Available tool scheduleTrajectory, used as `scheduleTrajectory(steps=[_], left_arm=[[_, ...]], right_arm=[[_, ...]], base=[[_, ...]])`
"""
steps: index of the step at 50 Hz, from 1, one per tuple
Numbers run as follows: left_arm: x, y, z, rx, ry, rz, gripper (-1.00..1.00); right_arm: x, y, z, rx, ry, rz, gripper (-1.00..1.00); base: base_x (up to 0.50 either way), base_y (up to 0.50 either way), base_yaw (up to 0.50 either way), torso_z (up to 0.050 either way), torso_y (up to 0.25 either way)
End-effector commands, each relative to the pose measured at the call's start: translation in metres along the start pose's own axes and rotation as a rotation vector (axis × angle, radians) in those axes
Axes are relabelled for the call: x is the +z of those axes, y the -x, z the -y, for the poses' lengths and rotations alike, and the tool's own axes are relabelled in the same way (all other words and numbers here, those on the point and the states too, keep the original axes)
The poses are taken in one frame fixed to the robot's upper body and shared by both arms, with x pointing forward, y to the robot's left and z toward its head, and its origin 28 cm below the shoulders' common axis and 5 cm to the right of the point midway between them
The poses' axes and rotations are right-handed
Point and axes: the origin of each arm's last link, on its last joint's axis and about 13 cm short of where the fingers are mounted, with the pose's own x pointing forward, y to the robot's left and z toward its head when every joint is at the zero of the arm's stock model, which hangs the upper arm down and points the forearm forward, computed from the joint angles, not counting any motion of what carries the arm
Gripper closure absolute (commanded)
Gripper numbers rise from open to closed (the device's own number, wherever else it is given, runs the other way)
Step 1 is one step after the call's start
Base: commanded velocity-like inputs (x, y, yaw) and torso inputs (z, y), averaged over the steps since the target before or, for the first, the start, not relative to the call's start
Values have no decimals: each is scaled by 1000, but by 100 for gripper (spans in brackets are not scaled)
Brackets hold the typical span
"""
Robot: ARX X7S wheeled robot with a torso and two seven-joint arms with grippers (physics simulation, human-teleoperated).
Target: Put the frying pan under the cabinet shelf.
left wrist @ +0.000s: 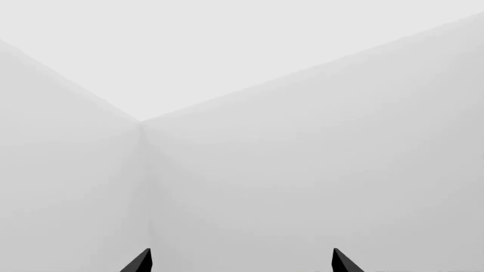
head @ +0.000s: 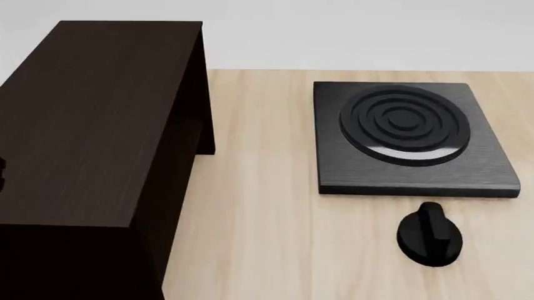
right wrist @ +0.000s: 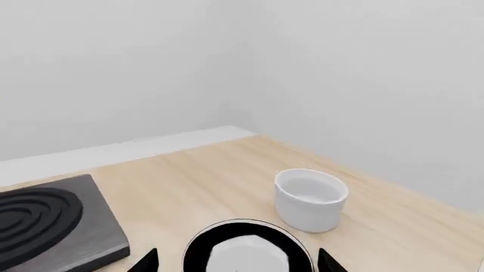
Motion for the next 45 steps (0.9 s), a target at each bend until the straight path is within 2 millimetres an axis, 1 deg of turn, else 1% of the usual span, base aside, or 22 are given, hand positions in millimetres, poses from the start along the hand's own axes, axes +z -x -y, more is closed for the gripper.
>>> scheduleTrajectory(steps=[1,10,20,28,45], left_arm=[[-2,-1,1,-5,3,-3,-100],[-8,0,2,-4,8,-18,-100],[-8,-1,3,-6,13,-17,-100],[-8,1,3,-3,17,-19,-100],[-10,4,5,-3,16,-27,-100]], right_arm=[[-14,-7,11,-54,12,-78,-100],[-29,-12,18,-78,53,-154,-100],[-29,-12,25,-85,89,-182,-100],[-33,-14,30,-88,111,-208,-100],[-40,-20,35,-64,181,-268,-100]], base=[[0,0,0,0,0],[0,0,0,0,0],[0,0,0,0,0],[0,0,0,0,0],[0,0,0,0,0]])
